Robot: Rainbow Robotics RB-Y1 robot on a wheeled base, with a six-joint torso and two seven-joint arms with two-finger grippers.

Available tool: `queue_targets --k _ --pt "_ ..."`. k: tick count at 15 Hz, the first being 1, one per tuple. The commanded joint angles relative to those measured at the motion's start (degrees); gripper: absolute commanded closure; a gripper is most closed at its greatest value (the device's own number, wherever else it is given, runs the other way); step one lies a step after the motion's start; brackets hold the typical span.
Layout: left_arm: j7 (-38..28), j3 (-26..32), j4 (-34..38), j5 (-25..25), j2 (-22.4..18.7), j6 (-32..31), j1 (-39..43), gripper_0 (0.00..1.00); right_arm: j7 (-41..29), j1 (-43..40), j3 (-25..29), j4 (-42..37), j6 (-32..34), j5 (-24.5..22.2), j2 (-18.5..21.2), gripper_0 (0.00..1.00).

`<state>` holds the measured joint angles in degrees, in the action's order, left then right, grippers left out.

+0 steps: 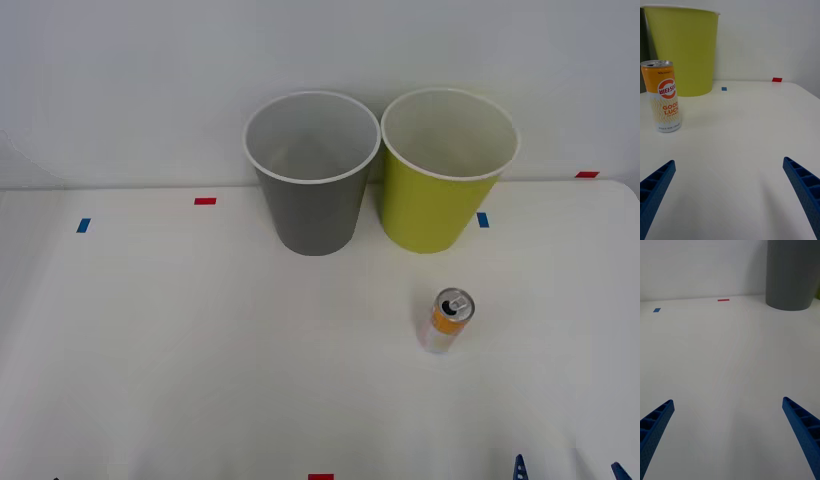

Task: Put cans in the gray bin and PET bottles in the light green bin.

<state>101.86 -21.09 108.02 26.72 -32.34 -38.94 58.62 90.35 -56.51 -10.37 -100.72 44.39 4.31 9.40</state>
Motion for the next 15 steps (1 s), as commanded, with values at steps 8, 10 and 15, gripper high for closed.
queue_targets --k 8,10,15 --pt "0.0 0.0 0.0 0.0 0.0 0.0 0.0 0.00 0.0 0.0 0.0 0.0 0.0 0.0 0.0 0.00" --pt "0.0 0.0 0.0 0.0 0.0 0.0 0.0 0.00 0.0 0.0 0.0 0.0 0.0 0.0 0.0 0.00" --pt "0.0 0.0 0.0 0.0 0.0 0.0 0.0 0.00 0.0 0.0 0.0 0.0 0.0 0.0 0.0 0.00"
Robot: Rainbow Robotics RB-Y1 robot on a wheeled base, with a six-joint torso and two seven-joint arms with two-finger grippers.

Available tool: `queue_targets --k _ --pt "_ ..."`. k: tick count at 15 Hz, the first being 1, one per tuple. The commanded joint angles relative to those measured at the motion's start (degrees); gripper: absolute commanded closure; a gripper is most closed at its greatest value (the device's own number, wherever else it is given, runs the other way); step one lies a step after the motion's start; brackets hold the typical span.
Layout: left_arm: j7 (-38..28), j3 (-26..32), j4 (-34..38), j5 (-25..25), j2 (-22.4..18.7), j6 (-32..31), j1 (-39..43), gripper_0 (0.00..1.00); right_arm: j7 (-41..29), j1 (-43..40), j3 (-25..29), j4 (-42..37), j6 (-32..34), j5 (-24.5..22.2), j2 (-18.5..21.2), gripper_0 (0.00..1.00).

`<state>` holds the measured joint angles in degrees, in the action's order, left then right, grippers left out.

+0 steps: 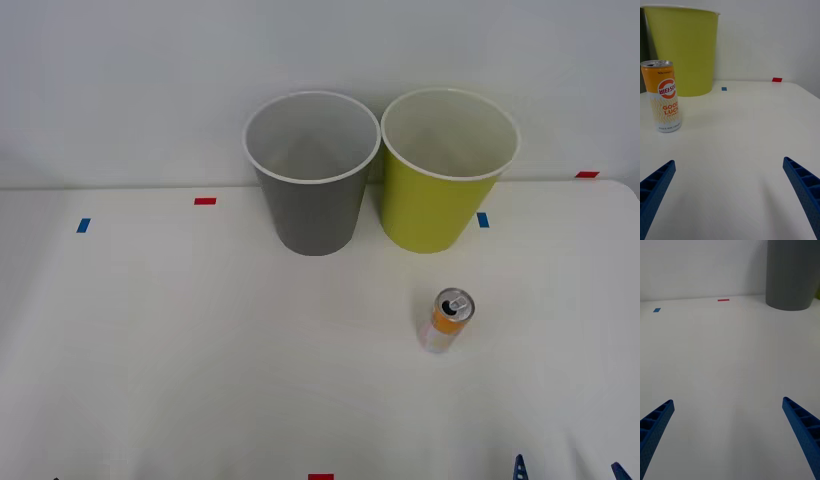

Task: Put cans in the gray bin and PET bottles in the light green bin.

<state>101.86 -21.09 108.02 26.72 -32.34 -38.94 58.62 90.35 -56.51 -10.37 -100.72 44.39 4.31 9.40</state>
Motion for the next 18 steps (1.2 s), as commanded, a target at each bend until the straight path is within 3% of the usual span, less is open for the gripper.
queue_targets --k 1,18 --pt "0.0 0.0 0.0 0.0 0.0 0.0 0.0 0.00 0.0 0.0 0.0 0.0 0.0 0.0 0.0 0.00" --pt "0.0 0.0 0.0 0.0 0.0 0.0 0.0 0.00 0.0 0.0 0.0 0.0 0.0 0.0 0.0 0.00"
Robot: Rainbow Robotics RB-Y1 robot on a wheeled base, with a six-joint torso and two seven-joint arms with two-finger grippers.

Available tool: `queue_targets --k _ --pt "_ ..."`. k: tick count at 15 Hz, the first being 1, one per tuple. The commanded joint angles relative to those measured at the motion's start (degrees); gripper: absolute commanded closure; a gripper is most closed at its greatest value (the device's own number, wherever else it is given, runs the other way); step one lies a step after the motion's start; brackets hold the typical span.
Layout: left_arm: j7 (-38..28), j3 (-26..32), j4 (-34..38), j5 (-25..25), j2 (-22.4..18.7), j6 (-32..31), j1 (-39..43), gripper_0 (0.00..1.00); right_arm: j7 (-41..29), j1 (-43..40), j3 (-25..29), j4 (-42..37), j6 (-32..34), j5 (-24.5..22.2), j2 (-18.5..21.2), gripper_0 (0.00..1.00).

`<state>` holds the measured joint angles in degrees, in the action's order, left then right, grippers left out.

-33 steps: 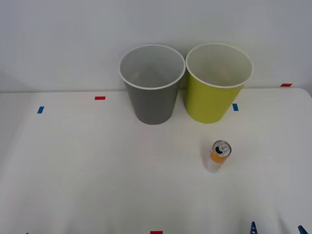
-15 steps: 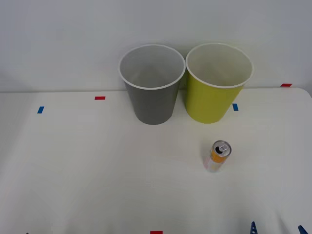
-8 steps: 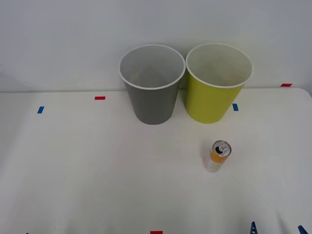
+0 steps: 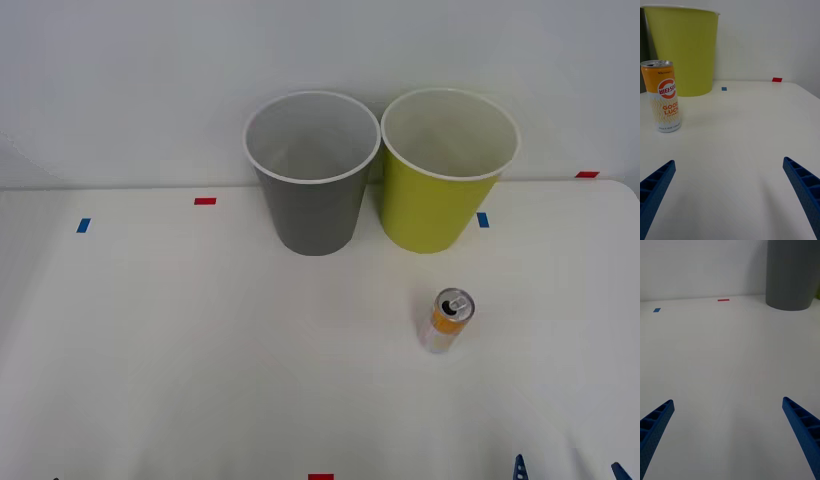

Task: Put cans in the gray bin and PET bottles in the light green bin.

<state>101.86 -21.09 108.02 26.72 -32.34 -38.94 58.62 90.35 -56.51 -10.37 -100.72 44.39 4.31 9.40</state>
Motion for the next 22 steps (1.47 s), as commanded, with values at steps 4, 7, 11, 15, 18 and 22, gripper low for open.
queue_targets --k 4,7,11,15,18,22 --pt "0.0 0.0 0.0 0.0 0.0 0.0 0.0 0.00 0.0 0.0 0.0 0.0 0.0 0.0 0.0 0.00" --pt "0.0 0.0 0.0 0.0 0.0 0.0 0.0 0.00 0.0 0.0 0.0 0.0 0.0 0.0 0.0 0.00" --pt "0.0 0.0 0.0 0.0 0.0 0.0 0.0 0.00 0.0 0.0 0.0 0.0 0.0 0.0 0.0 0.00" --pt "0.0 0.0 0.0 0.0 0.0 0.0 0.0 0.00 0.3 0.7 0.4 2.1 0.8 -0.6 -0.4 0.00" --pt "0.0 0.0 0.0 0.0 0.0 0.0 0.0 0.00 0.4 -0.5 0.5 2.0 3.0 -0.8 -0.4 0.00" --pt "0.0 0.0 0.0 0.0 0.0 0.0 0.0 0.00 1.0 2.4 -4.7 2.1 3.6 -0.3 1.4 0.00"
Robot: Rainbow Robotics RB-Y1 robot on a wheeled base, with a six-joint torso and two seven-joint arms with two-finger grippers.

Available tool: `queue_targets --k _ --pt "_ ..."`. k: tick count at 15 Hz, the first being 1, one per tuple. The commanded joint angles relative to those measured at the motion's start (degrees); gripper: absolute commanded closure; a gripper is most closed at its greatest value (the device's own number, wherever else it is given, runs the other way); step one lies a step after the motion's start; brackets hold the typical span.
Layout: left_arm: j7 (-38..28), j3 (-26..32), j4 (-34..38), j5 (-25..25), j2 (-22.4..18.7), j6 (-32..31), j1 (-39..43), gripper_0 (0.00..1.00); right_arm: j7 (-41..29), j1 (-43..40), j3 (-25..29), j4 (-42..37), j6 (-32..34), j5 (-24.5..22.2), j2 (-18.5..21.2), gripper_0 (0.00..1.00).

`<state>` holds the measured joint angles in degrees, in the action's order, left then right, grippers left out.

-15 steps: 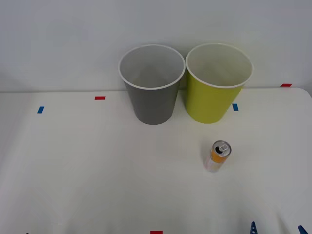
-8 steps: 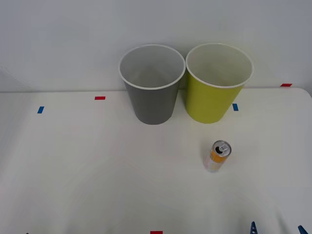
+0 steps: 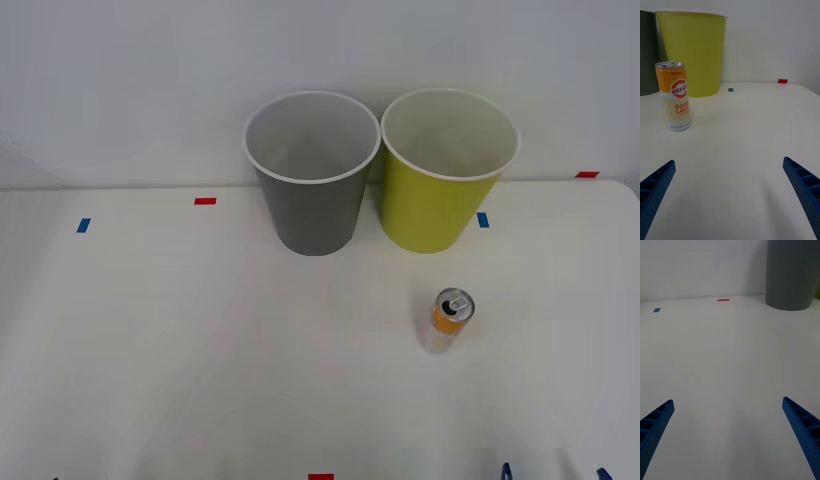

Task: Put cans in the gray bin and PET bottles in the light green bin.

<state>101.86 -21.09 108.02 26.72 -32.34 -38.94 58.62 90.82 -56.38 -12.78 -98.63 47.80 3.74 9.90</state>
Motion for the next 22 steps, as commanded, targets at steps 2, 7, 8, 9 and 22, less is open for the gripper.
queue_targets --k 2,7,8,9,22 --pt "0.0 0.0 0.0 0.0 0.0 0.0 0.0 0.00 1.1 4.5 -3.1 0.0 -0.4 0.3 0.7 0.00" --pt "0.0 0.0 0.0 0.0 0.0 0.0 0.0 0.00 1.6 12.2 -3.7 0.0 -6.4 0.5 -0.9 0.00" --pt "0.0 0.0 0.0 0.0 0.0 0.0 0.0 0.00 1.6 13.9 -3.7 0.0 -7.7 0.7 -1.1 0.00" --pt "0.0 0.0 0.0 0.0 0.0 0.0 0.0 0.00 1.6 15.2 -3.7 0.0 -8.4 0.8 -1.3 0.00" --pt "0.0 0.0 0.0 0.0 0.0 0.0 0.0 0.00 2.0 27.7 -2.9 0.0 -21.5 2.6 -3.0 0.00"
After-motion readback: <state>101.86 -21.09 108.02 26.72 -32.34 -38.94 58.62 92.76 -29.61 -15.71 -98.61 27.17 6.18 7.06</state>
